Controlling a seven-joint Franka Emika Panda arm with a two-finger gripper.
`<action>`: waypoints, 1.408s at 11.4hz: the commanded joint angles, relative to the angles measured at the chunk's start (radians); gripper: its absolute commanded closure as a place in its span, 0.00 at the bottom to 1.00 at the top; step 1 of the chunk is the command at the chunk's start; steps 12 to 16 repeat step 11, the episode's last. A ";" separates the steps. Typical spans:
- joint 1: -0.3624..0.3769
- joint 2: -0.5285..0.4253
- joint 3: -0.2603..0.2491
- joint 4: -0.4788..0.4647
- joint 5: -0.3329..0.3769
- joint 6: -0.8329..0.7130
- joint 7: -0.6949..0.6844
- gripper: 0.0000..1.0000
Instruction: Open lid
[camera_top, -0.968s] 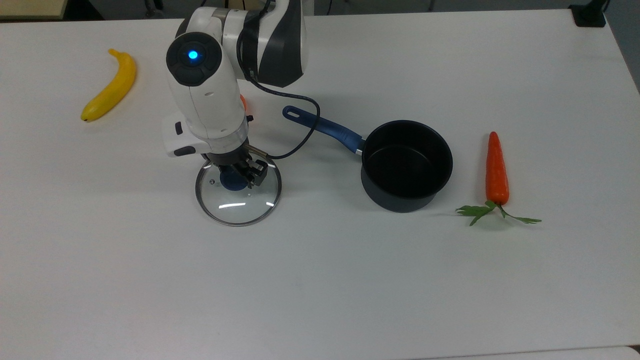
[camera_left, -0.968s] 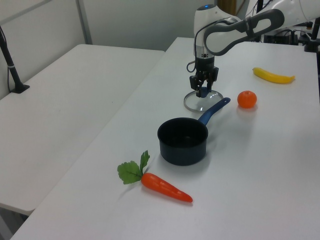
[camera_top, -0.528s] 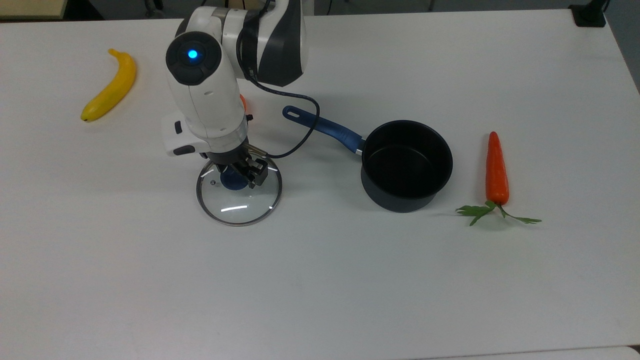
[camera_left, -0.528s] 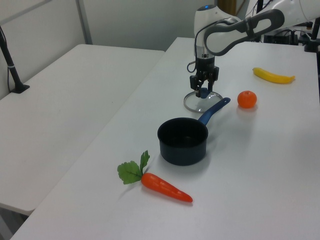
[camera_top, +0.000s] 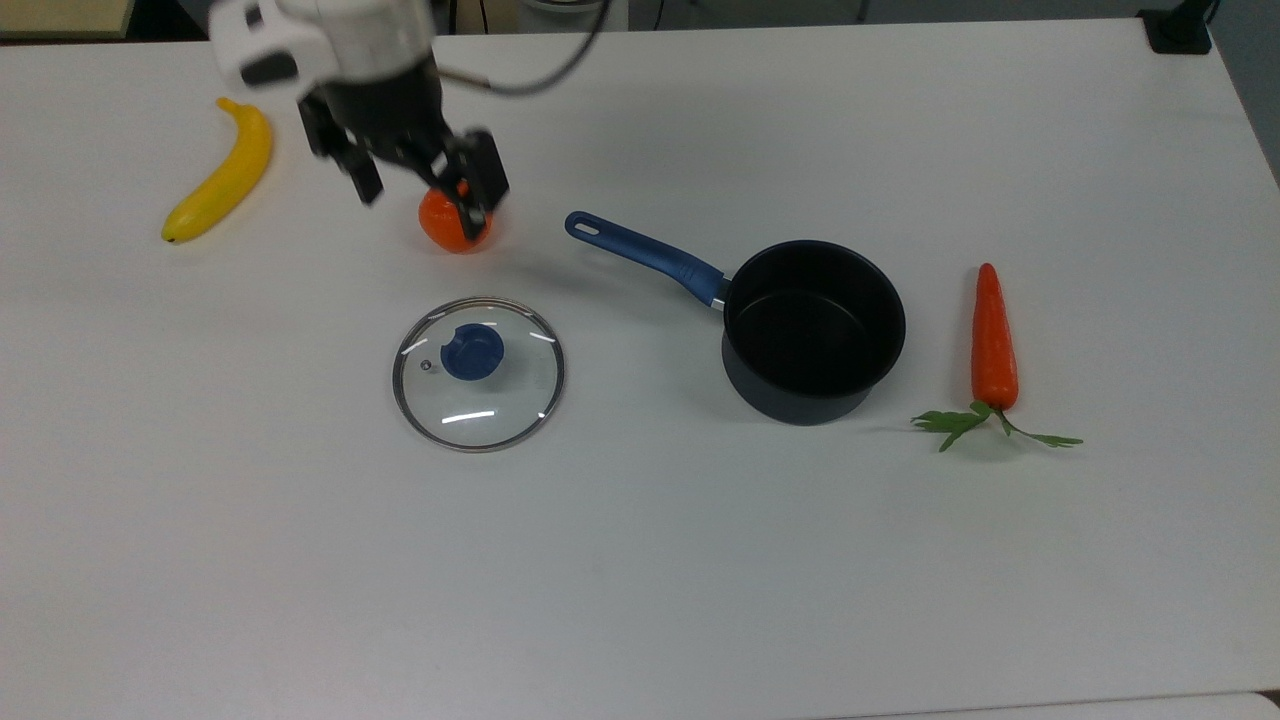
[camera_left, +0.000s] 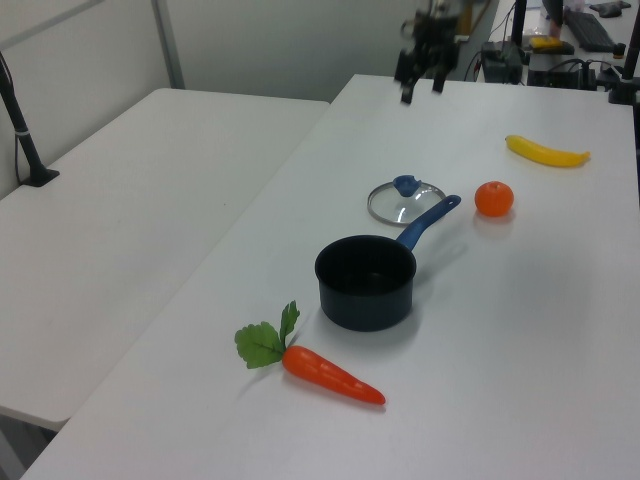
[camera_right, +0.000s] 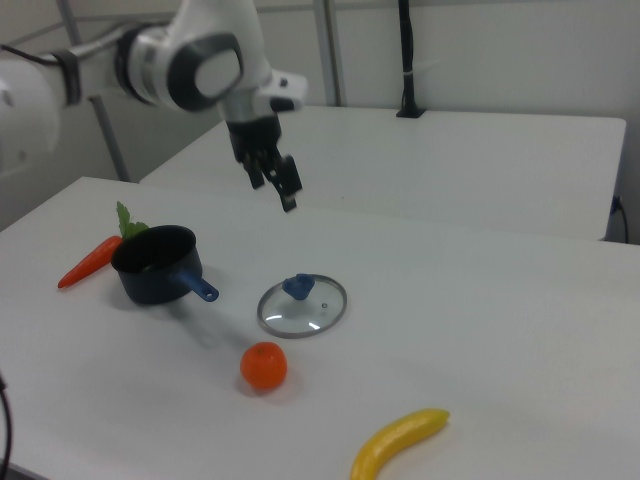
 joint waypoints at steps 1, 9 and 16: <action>-0.012 -0.164 0.002 -0.036 0.005 -0.178 -0.146 0.00; 0.001 -0.148 0.012 -0.039 -0.006 -0.257 -0.241 0.00; 0.005 -0.149 0.012 -0.042 -0.006 -0.260 -0.246 0.00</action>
